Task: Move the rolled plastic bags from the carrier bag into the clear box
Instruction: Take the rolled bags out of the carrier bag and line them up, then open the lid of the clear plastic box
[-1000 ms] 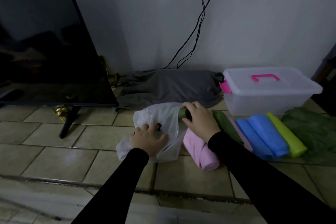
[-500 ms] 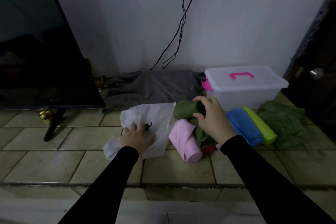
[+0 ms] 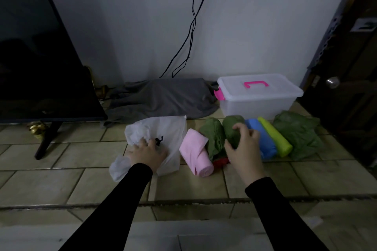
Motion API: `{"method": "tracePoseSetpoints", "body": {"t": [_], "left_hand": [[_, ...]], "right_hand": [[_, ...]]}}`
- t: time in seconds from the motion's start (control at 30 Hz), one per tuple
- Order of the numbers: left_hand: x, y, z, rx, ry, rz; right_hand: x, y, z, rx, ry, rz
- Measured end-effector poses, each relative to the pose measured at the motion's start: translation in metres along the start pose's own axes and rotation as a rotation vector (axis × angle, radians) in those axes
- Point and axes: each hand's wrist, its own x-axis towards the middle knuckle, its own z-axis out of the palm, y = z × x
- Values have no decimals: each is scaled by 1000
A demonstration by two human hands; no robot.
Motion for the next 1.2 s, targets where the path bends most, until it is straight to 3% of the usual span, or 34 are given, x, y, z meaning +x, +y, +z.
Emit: {"method": "tracePoseSetpoints", "body": {"t": [0.13, 0.23, 0.4, 0.47, 0.57, 0.67, 0.77, 0.93, 1.2], "left_hand": [[-7, 8, 2, 71, -24, -14], [-16, 13, -1, -82, 81, -85], [-19, 10, -1, -258, 259, -29], [-14, 8, -2, -181, 278, 5], [-5, 10, -10, -17, 212, 45], [-3, 20, -22, -4, 167, 130], [-2, 30, -38, -1, 256, 282], [5, 66, -66, -33, 312, 447], [4, 134, -82, -320, 169, 554]], "right_hand": [[-4, 2, 8, 21, -12, 5], [0, 2, 8, 10, -47, 54], [5, 2, 10, -132, -155, 217], [12, 0, 9, -218, -222, 279], [26, -4, 5, -296, -319, 345], [33, -12, 4, -434, -305, 303], [35, -21, 5, -475, -244, 222], [46, -20, -2, -435, -345, 238], [86, 3, -37, -316, -262, 224]]}}
